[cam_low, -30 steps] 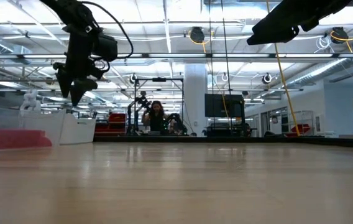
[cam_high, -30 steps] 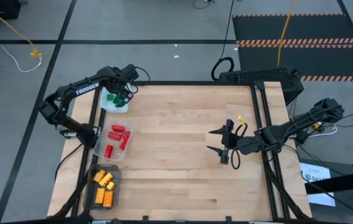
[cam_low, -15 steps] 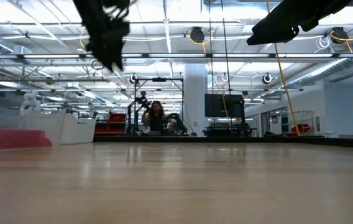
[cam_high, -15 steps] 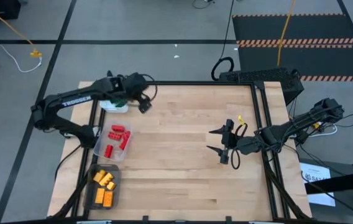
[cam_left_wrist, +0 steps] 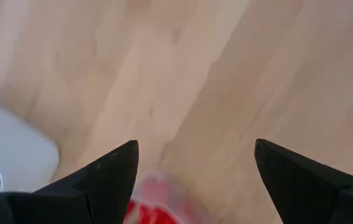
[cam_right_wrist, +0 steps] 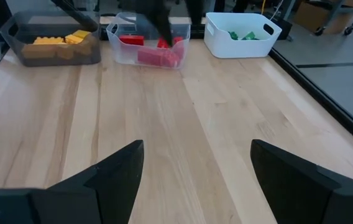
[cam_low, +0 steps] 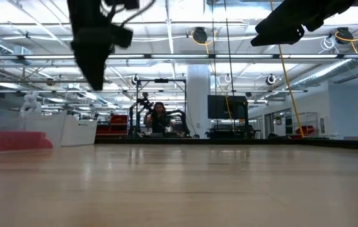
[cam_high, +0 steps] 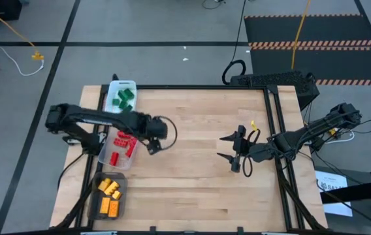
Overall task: Sort & place blocks by color
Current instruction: Adjust the transparent bin, then return to Home Position
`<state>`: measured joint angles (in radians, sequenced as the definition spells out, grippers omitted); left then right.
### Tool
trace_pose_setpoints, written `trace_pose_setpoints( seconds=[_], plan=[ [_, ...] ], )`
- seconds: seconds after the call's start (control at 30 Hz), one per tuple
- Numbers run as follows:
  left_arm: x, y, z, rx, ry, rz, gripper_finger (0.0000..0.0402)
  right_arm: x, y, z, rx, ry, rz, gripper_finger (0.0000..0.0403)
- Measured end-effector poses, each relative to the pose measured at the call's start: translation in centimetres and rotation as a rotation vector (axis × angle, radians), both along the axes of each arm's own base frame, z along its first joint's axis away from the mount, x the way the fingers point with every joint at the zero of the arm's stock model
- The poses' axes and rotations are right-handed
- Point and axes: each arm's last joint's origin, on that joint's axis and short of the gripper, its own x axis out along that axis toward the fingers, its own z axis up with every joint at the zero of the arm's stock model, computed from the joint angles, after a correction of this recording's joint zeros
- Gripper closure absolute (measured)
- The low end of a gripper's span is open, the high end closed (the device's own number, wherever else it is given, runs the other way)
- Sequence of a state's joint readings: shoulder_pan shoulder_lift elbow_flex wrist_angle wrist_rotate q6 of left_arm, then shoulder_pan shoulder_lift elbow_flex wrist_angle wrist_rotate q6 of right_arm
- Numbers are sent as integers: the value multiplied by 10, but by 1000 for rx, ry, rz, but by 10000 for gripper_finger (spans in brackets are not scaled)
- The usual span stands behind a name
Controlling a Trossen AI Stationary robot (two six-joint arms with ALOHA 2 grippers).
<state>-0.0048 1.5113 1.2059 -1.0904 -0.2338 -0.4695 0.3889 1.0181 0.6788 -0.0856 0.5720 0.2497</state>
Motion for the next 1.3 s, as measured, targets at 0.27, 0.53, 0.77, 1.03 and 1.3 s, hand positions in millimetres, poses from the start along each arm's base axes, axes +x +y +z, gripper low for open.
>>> trace_pose_setpoints(
  seconds=[0.27, 0.53, 0.77, 1.03, 1.3],
  plan=[
    [-16, -9, -64, 6, 275, 57, 80, 0, 0, 0, 1, -3, 0, 117],
    [-37, -3, -92, 10, 367, 115, 80, 0, 0, 0, -5, -1, 3, 117],
    [-39, 2, -93, 20, 375, 128, 80, 0, 0, 0, -5, -1, 3, 117],
    [-21, 11, -62, 113, 246, 91, 80, 0, 0, 0, -5, -1, 3, 117],
    [1, 0, -19, 118, 83, 12, 80, 0, 0, 0, -6, 1, 4, 117]
  ],
)
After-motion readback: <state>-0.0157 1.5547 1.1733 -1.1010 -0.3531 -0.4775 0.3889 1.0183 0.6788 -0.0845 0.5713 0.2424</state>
